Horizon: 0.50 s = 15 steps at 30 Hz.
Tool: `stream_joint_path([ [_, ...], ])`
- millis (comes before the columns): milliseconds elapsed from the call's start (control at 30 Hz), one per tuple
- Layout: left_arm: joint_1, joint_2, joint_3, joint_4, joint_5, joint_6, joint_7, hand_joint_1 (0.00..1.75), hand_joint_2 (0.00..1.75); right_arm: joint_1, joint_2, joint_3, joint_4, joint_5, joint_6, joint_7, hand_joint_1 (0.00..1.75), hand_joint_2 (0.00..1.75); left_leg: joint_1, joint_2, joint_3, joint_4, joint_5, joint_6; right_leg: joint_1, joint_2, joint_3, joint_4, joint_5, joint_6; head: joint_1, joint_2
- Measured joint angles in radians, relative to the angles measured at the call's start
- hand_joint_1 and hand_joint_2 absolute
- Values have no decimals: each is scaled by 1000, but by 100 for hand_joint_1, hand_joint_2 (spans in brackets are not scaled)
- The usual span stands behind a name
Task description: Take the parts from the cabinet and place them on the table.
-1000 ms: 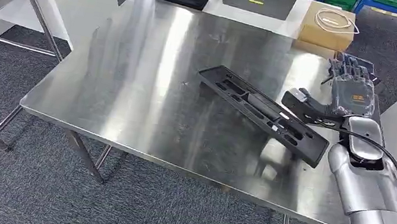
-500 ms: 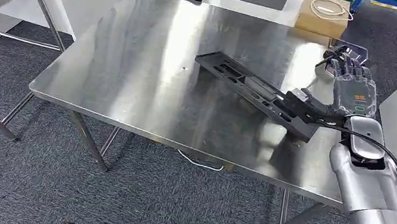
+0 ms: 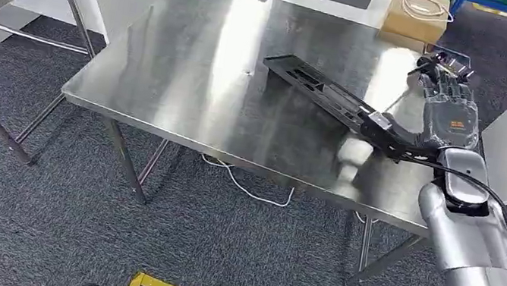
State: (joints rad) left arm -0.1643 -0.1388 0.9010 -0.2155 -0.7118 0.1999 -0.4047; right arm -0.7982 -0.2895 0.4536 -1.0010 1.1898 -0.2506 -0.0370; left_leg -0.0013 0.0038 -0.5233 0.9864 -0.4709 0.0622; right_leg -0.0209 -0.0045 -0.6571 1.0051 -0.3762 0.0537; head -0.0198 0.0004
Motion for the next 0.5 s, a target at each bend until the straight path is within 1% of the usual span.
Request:
stream_joint_path([
  [33,0,0,0,0,0,0,0,0,0,0,-2,0,0,-4,-1,-1,0,0,0,-1,-16,0,12,13,3,1,-27,44,-53,-14,6,0],
  [67,0,0,0,0,0,-1,0,0,0,0,-3,-1,1,-12,-2,-6,0,0,-2,0,-32,1,24,16,1,2,-49,118,-110,-25,8,0],
  [100,1,0,0,0,0,-1,0,0,0,0,-2,-1,2,-23,-2,-13,0,0,-3,0,-49,1,37,18,1,2,-72,200,-154,-29,7,0],
  [133,1,0,0,0,0,-1,0,0,0,1,-2,-1,3,-33,-2,-20,0,0,-5,0,-67,1,51,18,1,2,-88,274,-179,-24,8,0],
  [167,1,0,0,0,1,-2,0,0,0,4,-2,-1,5,-40,-2,-22,0,0,-6,1,-84,2,64,17,1,2,-86,314,-174,-14,7,0],
  [200,1,-1,0,0,1,-2,0,0,0,5,-1,-1,6,-43,-2,-26,0,0,-6,1,-102,3,77,15,2,2,-63,308,-149,0,8,0],
  [233,2,-1,0,0,1,-3,0,0,0,5,-1,-1,6,-48,-2,-29,0,0,-7,0,-118,3,90,13,1,2,-19,262,-117,12,8,0],
  [267,2,-2,0,0,1,-3,0,0,0,4,0,-1,6,-49,-2,-32,0,0,-7,0,-130,3,101,10,2,2,38,190,-96,17,7,0],
  [300,1,-2,0,0,2,-3,0,0,0,3,2,-1,6,-50,-2,-35,0,0,-8,0,-139,5,112,6,2,2,106,101,-97,13,8,0],
  [333,2,-2,0,0,2,-3,0,0,0,1,3,-1,5,-51,-3,-36,0,0,-13,-1,-150,6,120,-1,8,1,179,3,-134,0,9,0],
  [367,2,-2,0,0,3,-4,0,0,0,3,5,-2,3,-51,-7,-37,0,0,-13,0,-152,5,133,-7,20,5,186,-30,-144,-12,3,0],
  [400,3,-2,0,0,3,-4,-1,0,0,3,6,-1,3,-50,-9,-37,0,0,-13,0,-153,3,144,-10,20,5,173,-30,-138,-13,6,0],
  [433,4,-2,0,0,4,-4,-1,0,0,4,6,0,3,-48,-10,-37,0,0,-11,-1,-155,2,152,-13,23,5,171,-23,-134,-18,5,0],
  [467,7,-2,0,0,4,-4,-2,0,0,8,7,0,3,-44,-11,-37,0,0,-14,-3,-159,2,157,-20,14,4,158,-28,-126,-28,2,0],
  [500,8,-2,0,0,5,-3,-2,0,0,8,10,1,3,-39,-11,-37,0,0,-6,-6,-168,13,135,-26,-6,-1,163,-27,-113,-39,6,0],
])
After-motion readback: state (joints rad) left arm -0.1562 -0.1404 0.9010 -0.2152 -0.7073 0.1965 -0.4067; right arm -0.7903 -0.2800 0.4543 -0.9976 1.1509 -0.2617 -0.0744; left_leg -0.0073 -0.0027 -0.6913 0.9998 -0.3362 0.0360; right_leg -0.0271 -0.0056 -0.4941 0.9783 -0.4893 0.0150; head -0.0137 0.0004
